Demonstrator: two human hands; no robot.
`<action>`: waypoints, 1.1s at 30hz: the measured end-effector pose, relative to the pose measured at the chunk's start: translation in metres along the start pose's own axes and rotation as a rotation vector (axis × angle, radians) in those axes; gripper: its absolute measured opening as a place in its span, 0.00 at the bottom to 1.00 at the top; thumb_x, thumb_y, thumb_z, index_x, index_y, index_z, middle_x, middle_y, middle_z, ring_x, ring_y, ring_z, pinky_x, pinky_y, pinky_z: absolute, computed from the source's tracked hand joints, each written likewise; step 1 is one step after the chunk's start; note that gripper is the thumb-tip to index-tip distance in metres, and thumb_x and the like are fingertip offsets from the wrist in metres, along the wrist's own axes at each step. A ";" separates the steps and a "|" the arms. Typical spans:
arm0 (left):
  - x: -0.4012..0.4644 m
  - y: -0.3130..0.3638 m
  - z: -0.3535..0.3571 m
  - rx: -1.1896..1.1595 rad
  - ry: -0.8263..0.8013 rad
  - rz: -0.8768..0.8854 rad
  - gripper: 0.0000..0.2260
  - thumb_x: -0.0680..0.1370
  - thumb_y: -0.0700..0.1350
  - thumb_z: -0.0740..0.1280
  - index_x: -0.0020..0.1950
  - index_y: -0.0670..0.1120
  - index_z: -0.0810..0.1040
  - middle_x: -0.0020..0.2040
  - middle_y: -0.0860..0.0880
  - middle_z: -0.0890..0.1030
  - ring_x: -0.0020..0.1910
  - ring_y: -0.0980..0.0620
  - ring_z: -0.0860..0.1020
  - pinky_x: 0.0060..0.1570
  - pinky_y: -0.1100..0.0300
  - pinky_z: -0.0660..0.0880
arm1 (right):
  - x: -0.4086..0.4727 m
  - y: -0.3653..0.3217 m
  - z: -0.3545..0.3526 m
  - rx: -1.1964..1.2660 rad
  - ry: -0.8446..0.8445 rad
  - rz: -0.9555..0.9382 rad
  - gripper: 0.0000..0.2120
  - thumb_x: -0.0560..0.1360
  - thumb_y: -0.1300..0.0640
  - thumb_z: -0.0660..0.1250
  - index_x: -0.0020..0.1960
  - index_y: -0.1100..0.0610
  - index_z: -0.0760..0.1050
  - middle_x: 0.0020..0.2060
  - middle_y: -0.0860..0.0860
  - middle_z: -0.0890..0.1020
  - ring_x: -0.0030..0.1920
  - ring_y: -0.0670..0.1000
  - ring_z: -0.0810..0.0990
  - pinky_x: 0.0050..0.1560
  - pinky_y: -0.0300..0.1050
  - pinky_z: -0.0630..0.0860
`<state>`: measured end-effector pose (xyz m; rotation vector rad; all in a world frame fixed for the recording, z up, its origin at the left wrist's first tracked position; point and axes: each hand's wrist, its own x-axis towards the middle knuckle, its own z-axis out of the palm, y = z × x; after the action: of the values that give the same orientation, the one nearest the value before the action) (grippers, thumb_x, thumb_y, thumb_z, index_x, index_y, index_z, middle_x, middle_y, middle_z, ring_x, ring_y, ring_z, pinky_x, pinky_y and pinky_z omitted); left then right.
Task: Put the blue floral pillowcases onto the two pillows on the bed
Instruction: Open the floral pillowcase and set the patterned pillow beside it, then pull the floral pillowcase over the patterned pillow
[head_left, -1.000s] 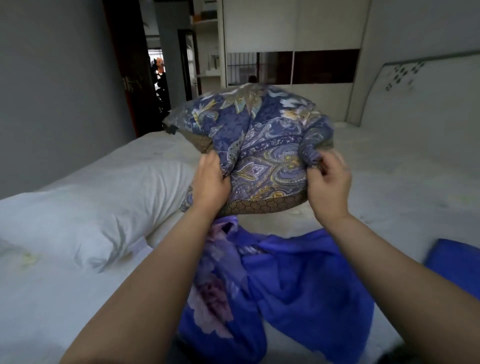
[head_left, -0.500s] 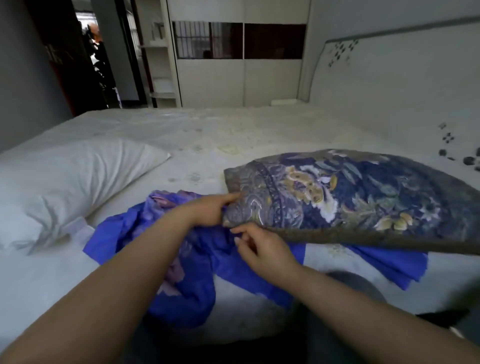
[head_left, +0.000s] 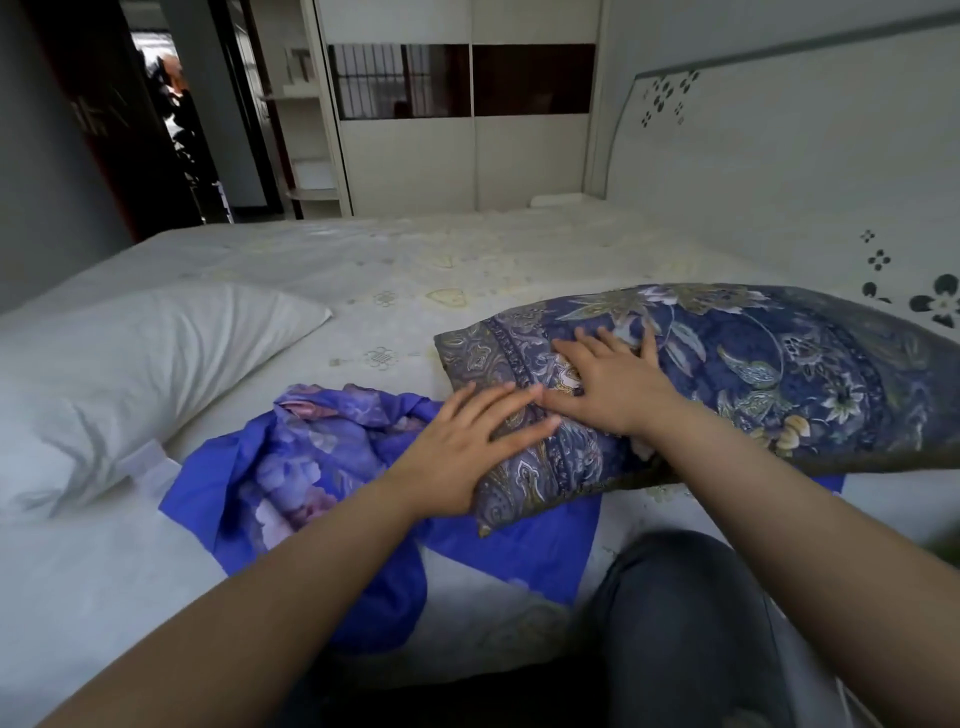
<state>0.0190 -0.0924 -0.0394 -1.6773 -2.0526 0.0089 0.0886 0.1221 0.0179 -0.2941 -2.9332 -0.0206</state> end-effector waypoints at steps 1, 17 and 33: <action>-0.002 0.004 0.002 0.015 0.032 0.038 0.43 0.68 0.49 0.69 0.77 0.56 0.47 0.77 0.45 0.50 0.75 0.43 0.54 0.70 0.40 0.56 | 0.005 -0.001 -0.001 -0.046 -0.009 -0.021 0.40 0.70 0.25 0.47 0.75 0.45 0.56 0.76 0.51 0.58 0.76 0.53 0.51 0.69 0.69 0.33; 0.067 0.055 0.026 0.177 -0.071 -0.214 0.46 0.71 0.56 0.70 0.78 0.50 0.42 0.78 0.42 0.45 0.73 0.28 0.46 0.67 0.31 0.50 | 0.073 0.021 -0.006 0.336 -0.446 0.060 0.17 0.82 0.51 0.48 0.49 0.56 0.73 0.50 0.55 0.79 0.49 0.54 0.74 0.49 0.45 0.67; 0.165 -0.119 0.071 -0.646 -0.673 -0.533 0.63 0.62 0.59 0.77 0.74 0.50 0.28 0.78 0.45 0.47 0.74 0.45 0.59 0.70 0.52 0.62 | 0.113 0.039 -0.013 0.392 -0.793 -0.062 0.46 0.65 0.23 0.48 0.77 0.43 0.43 0.76 0.45 0.49 0.76 0.53 0.47 0.73 0.56 0.47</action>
<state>-0.1382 0.0516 -0.0060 -1.5087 -3.2337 -0.3423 -0.0102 0.1816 0.0521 -0.1709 -3.5981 0.8324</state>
